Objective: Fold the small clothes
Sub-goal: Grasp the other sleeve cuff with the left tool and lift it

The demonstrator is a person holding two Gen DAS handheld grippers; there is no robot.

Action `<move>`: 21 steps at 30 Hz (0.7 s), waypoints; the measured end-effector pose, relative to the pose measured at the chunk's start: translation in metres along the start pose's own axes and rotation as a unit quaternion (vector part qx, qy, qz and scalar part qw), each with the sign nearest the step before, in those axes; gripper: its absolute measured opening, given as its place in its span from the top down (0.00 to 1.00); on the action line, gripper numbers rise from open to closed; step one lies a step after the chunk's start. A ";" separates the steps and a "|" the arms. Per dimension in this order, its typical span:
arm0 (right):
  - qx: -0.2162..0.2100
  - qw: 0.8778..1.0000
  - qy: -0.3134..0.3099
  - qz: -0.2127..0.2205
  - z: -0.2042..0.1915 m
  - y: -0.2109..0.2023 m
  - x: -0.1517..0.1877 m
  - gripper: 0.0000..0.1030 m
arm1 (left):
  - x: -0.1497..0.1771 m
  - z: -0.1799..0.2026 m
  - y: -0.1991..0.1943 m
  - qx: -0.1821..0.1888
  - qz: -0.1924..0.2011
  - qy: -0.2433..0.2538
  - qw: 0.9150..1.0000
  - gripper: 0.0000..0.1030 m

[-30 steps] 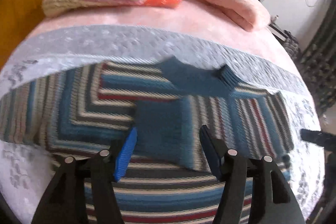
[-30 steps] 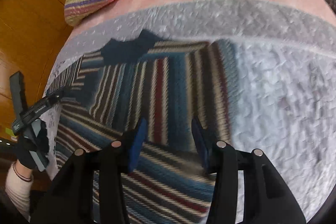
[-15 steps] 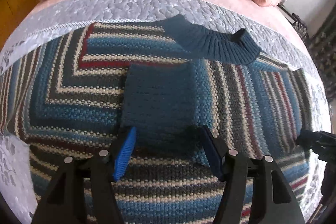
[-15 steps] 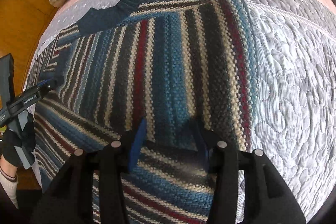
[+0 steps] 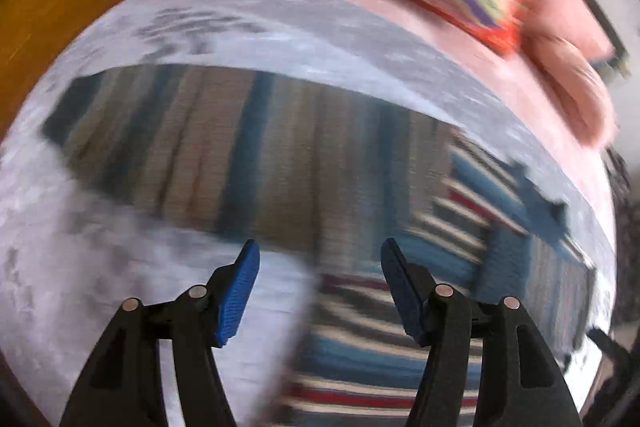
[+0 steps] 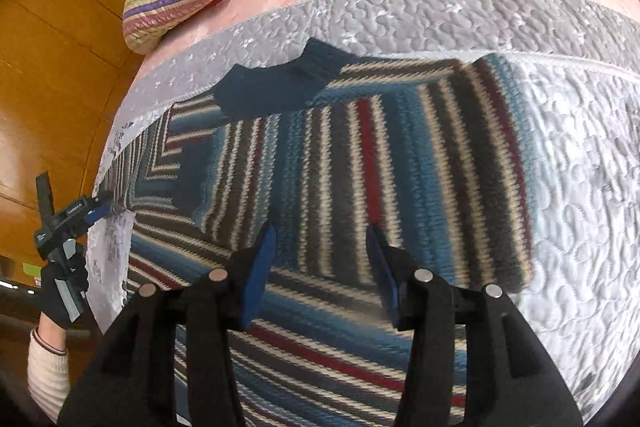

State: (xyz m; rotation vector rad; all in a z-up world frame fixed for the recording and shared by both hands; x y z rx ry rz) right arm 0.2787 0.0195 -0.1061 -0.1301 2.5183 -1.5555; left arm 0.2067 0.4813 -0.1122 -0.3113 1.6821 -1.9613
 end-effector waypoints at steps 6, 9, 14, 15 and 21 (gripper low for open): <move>0.007 1.000 -0.012 -0.015 -0.003 0.016 0.006 0.53 | -0.003 -0.105 0.005 -0.049 -0.003 -0.089 0.995 0.38; 0.010 1.000 -0.012 -0.022 0.001 0.024 0.007 0.52 | -0.007 -0.132 0.008 -0.006 0.001 -0.135 0.991 0.38; 0.035 0.998 -0.027 -0.032 0.007 0.037 0.010 0.52 | -0.018 -0.163 0.018 0.060 0.008 -0.199 0.978 0.38; 0.037 0.998 -0.029 -0.033 0.008 0.038 0.010 0.52 | -0.020 -0.166 0.019 0.065 0.013 -0.206 0.976 0.38; 0.045 0.998 -0.034 -0.035 0.016 0.041 0.012 0.52 | -0.041 -0.196 0.028 0.121 0.057 -0.243 0.961 0.38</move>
Point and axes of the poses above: each gripper's, at about its wrist camera, not at the fingertips, and y roughly the way its jaws point, z to its right, x to its underside, the point moved 8 cm from there along y, roughly the way its jaws point, and after that the axes turned 11 degrees about -z, right-handed, at the moved point
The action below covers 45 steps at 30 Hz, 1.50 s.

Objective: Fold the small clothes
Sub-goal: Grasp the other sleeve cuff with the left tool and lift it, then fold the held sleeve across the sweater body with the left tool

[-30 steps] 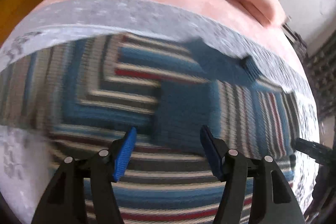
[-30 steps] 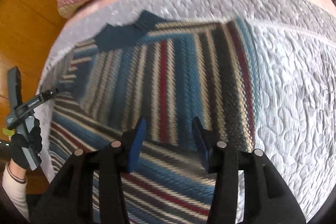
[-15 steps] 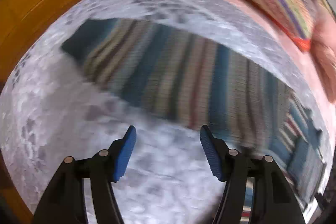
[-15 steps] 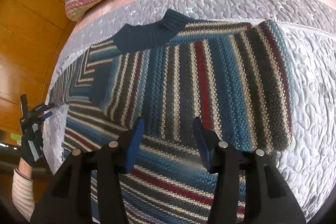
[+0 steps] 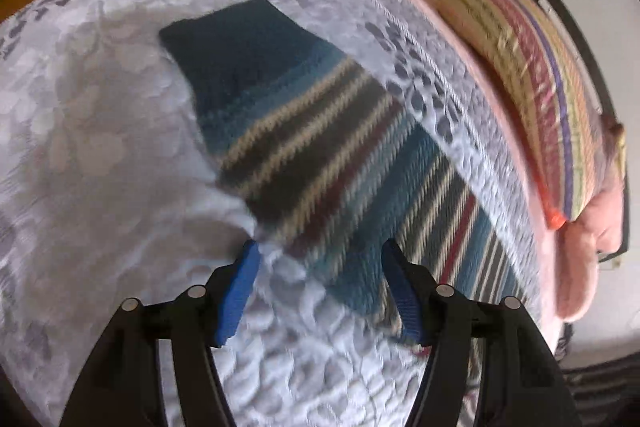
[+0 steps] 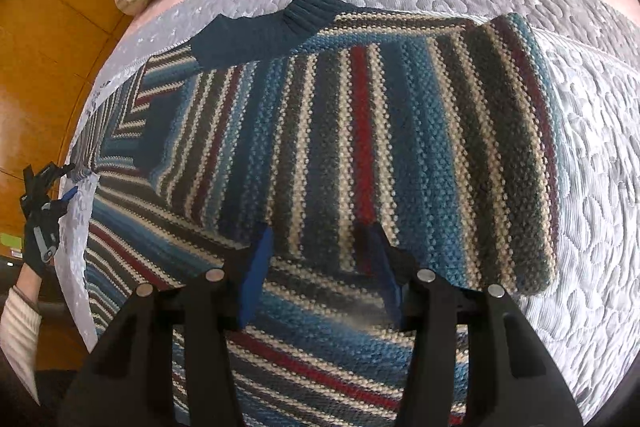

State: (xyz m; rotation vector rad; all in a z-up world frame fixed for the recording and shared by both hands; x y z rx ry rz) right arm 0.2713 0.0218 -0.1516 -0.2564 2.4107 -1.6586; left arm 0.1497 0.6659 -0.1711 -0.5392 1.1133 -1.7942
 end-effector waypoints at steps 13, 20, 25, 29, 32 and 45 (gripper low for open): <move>0.026 1.000 -0.013 0.001 0.006 0.005 -0.003 0.52 | -0.035 0.004 -0.004 0.006 0.045 0.017 0.999 0.79; 0.027 1.000 -0.015 0.001 0.005 0.005 -0.002 0.52 | -0.031 0.029 -0.024 -0.004 0.073 0.068 0.995 0.87; 0.026 1.000 -0.010 0.001 0.008 0.003 -0.001 0.52 | -0.020 0.064 -0.042 0.025 0.080 0.109 0.991 0.88; 0.029 1.000 -0.010 0.001 0.007 0.002 0.000 0.52 | -0.004 0.100 -0.047 0.051 0.075 0.140 0.986 0.88; 0.031 0.999 -0.011 0.001 0.007 0.002 -0.001 0.52 | 0.015 0.136 -0.047 0.070 0.066 0.175 0.980 0.88; 0.032 0.999 -0.012 0.000 0.007 0.003 -0.002 0.52 | 0.131 0.256 -0.023 0.127 0.009 0.307 0.943 0.88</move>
Point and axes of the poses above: each gripper's, at about its wrist camera, not at the fingertips, and y roughly the way its jaws point, z to its right, x to its underside, the point moved 8 cm from there along y, roughly the way its jaws point, and after that the axes turned 11 degrees about -z, right-handed, at the moved point
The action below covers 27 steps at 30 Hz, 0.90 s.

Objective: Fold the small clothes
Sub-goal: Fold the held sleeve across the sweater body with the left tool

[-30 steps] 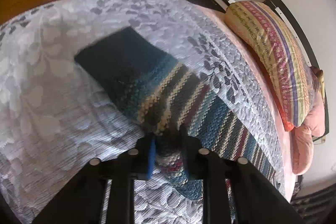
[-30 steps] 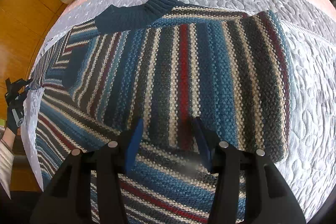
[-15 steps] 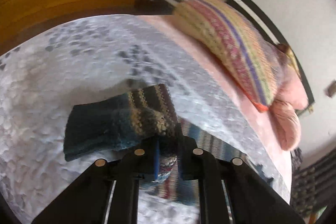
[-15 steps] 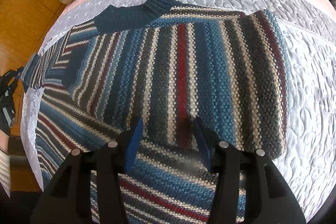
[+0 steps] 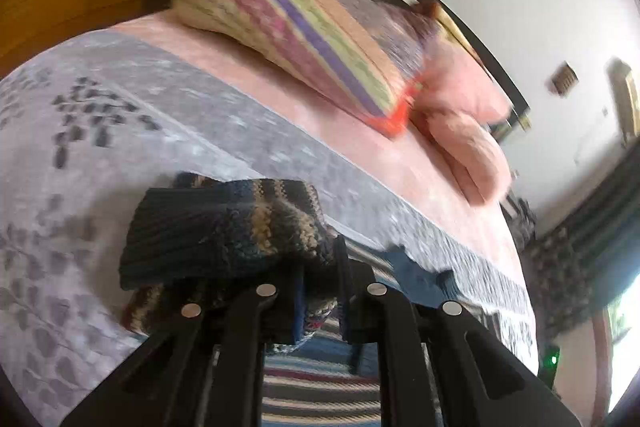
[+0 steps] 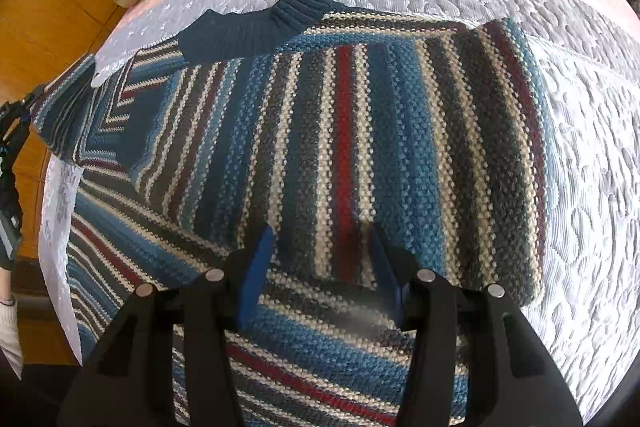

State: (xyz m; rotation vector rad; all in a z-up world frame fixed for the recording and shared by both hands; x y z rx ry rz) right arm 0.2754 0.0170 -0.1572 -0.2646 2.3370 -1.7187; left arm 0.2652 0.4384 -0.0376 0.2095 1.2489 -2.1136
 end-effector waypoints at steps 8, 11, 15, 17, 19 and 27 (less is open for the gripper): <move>0.002 1.000 -0.004 0.000 0.000 0.000 0.001 0.52 | 0.047 0.062 0.048 0.009 -0.059 0.067 0.996 0.88; 0.002 1.000 -0.004 -0.001 0.000 0.000 0.000 0.52 | 0.061 0.063 0.064 -0.004 -0.078 0.078 0.994 0.87; 0.002 1.000 -0.004 -0.001 0.000 0.000 0.000 0.52 | 0.080 0.058 0.079 -0.016 -0.100 0.081 0.992 0.87; 0.002 1.000 -0.003 -0.001 0.000 0.000 0.001 0.52 | 0.087 0.056 0.084 -0.020 -0.108 0.083 0.990 0.87; 0.003 1.000 -0.003 -0.002 0.000 0.000 0.002 0.52 | 0.095 0.052 0.091 -0.024 -0.118 0.083 0.989 0.85; 0.006 1.000 -0.003 -0.004 -0.002 0.001 0.004 0.51 | 0.117 0.040 0.112 -0.019 -0.168 0.068 0.983 0.69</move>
Point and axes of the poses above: each gripper's, at about its wrist camera, not at the fingertips, and y roughly the way its jaws point, z to its right, x to its underside, the point moved 8 cm from there along y, roughly the way its jaws point, and after that the axes turned 11 degrees about -z, right-handed, at the moved point
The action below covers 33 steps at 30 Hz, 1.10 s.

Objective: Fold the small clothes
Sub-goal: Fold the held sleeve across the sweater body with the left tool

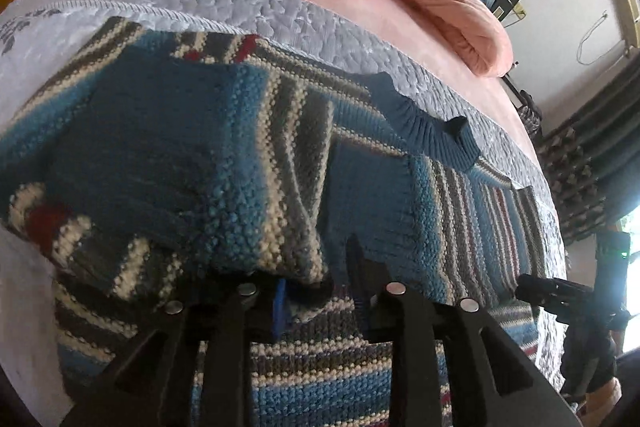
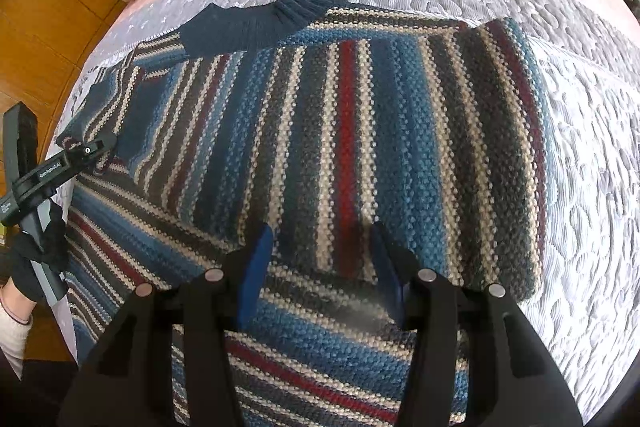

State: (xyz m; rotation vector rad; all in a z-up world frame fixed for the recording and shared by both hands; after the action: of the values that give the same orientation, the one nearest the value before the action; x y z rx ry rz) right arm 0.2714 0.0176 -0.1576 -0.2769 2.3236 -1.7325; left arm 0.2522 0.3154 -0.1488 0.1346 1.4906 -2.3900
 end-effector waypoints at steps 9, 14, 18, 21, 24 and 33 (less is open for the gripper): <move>-0.033 0.999 0.007 -0.003 -0.021 -0.014 -0.002 0.50 | -0.004 -0.002 -0.060 0.043 -0.037 -0.006 0.998 0.48; -0.082 0.997 0.008 -0.003 -0.068 -0.015 -0.020 0.50 | -0.027 -0.050 -0.097 0.002 0.015 -0.047 0.999 0.48; -0.093 0.996 -0.011 -0.013 -0.118 -0.008 -0.038 0.50 | -0.032 -0.091 -0.088 -0.037 0.016 -0.084 0.996 0.48; -0.113 0.993 -0.019 -0.020 -0.156 -0.003 -0.051 0.50 | -0.033 -0.113 -0.073 -0.068 0.004 -0.088 0.994 0.48; -0.142 0.989 -0.017 -0.031 -0.186 0.006 -0.064 0.48 | -0.032 -0.116 -0.059 -0.083 -0.007 -0.072 0.994 0.48; -0.160 0.985 0.009 -0.072 -0.233 0.055 -0.089 0.43 | -0.040 -0.120 -0.075 -0.055 0.029 -0.070 0.996 0.47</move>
State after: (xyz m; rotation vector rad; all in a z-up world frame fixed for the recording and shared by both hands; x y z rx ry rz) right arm 0.2874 0.2714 -0.1399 -0.4965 2.6500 -1.4161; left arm 0.2558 0.4608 -0.1290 -0.0155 1.5267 -2.2165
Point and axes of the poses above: each gripper's, at about its wrist camera, not at the fingertips, and y roughly the way its jaws point, z to its right, x to its underside, the point moved 8 cm from there along y, roughly the way its jaws point, and after that the axes turned 11 degrees about -z, right-handed, at the moved point
